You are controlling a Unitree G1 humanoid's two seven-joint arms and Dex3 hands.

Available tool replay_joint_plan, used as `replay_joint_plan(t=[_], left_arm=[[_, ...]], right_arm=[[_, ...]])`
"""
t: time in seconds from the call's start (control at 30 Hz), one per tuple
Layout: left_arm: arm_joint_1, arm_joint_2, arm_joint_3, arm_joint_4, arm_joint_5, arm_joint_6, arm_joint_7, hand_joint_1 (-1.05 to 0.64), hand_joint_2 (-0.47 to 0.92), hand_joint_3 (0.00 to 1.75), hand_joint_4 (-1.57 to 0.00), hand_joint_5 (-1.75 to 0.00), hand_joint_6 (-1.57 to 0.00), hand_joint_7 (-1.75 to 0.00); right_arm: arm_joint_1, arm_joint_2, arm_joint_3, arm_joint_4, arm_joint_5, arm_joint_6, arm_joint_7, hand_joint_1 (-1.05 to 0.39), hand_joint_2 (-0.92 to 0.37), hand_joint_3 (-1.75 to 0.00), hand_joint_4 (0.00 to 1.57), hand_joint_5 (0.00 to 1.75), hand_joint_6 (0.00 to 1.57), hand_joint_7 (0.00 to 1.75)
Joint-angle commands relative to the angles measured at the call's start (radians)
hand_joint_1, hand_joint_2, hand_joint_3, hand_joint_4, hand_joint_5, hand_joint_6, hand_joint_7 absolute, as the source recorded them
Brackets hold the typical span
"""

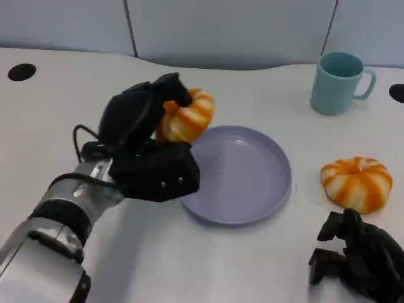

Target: Grasp the bread from the table and place it into the plate.

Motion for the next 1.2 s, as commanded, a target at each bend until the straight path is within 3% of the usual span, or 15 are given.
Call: replay_joint_plan(t=[0.03, 0.23, 0.5, 0.63, 0.77, 0.83, 0.9, 0.97, 1.0, 1.03, 1.1, 1.2], left_arm=[[-0.037, -0.020, -0.020, -0.009, 0.010, -0.069, -0.052, -0.15, 0.34, 1.40, -0.87, -1.75, -0.69, -1.75], [-0.047, -0.056, -0.088, -0.004, 0.073, -0.092, -0.066, -0.21, 0.37, 1.45, -0.95, -1.75, -0.77, -1.75], [-0.063, -0.061, -0.121, 0.011, 0.099, -0.053, -0.203, -0.28, 0.41, 1.42, -0.98, -1.75, -0.81, -1.75], [-0.080, -0.061, -0.172, 0.010, 0.158, -0.012, -0.176, -0.31, 0.54, 1.25, -0.99, -1.75, -0.76, -1.75], [-0.084, -0.064, -0.185, 0.010, 0.171, -0.006, -0.174, -0.31, 0.56, 1.21, -0.99, -1.75, -0.76, -1.75], [-0.086, -0.067, -0.187, 0.012, 0.170, -0.011, -0.195, -0.28, 0.56, 1.08, -0.83, -1.70, -0.75, -1.41], [-0.083, -0.069, -0.175, 0.015, 0.152, -0.018, -0.233, -0.30, 0.64, 0.85, -0.68, -1.56, -0.68, -1.11], [-0.081, -0.070, -0.164, 0.017, 0.134, -0.018, -0.272, -0.32, 0.78, 0.57, -0.62, -1.30, -0.62, -0.73], [-0.082, -0.070, -0.167, 0.017, 0.136, -0.010, -0.293, -0.32, 0.82, 0.50, -0.61, -1.25, -0.63, -0.64], [-0.083, -0.069, -0.171, 0.016, 0.141, -0.004, -0.304, -0.35, 0.86, 0.33, -0.49, -1.02, -0.51, -0.40], [-0.083, -0.068, -0.174, 0.014, 0.147, 0.003, -0.318, -0.38, 0.91, 0.18, -0.40, -0.86, -0.45, -0.22], [-0.086, -0.067, -0.179, 0.013, 0.155, 0.017, -0.330, -0.45, 0.92, 0.16, -0.31, -0.78, -0.39, -0.15]], right_arm=[[0.017, -0.008, -0.002, 0.015, -0.008, 0.029, -0.020, -0.45, -0.92, -0.42, 1.23, 1.18, 1.13, 1.09], [0.020, -0.011, 0.007, 0.023, -0.015, 0.001, 0.003, -0.45, -0.92, -0.44, 1.23, 1.18, 1.13, 1.08], [0.027, 0.000, 0.004, 0.015, -0.002, 0.007, -0.003, -0.46, -0.92, -0.41, 1.23, 1.17, 1.13, 1.06], [0.029, -0.001, 0.006, 0.017, -0.004, 0.000, 0.002, -0.46, -0.92, -0.43, 1.22, 1.16, 1.13, 1.06], [0.030, -0.002, 0.008, 0.018, -0.003, -0.005, 0.008, -0.46, -0.92, -0.44, 1.22, 1.16, 1.12, 1.06], [0.031, -0.002, 0.009, 0.021, -0.002, -0.015, 0.019, -0.45, -0.92, -0.46, 1.21, 1.17, 1.11, 1.07], [0.032, -0.001, 0.008, 0.023, -0.002, -0.018, 0.022, -0.45, -0.92, -0.47, 1.20, 1.17, 1.10, 1.08], [0.032, 0.000, 0.008, 0.023, -0.002, -0.019, 0.022, -0.44, -0.92, -0.48, 1.20, 1.17, 1.09, 1.08], [0.032, 0.001, 0.008, 0.018, -0.002, -0.010, 0.015, -0.44, -0.92, -0.48, 1.20, 1.17, 1.09, 1.08], [0.033, 0.002, 0.008, 0.014, -0.001, -0.003, 0.009, -0.45, -0.92, -0.47, 1.21, 1.18, 1.10, 1.08], [0.033, 0.003, 0.007, 0.009, 0.000, 0.005, 0.002, -0.45, -0.92, -0.46, 1.22, 1.17, 1.10, 1.08], [0.034, 0.003, 0.009, 0.009, -0.003, -0.002, 0.006, -0.45, -0.92, -0.46, 1.22, 1.17, 1.10, 1.09]])
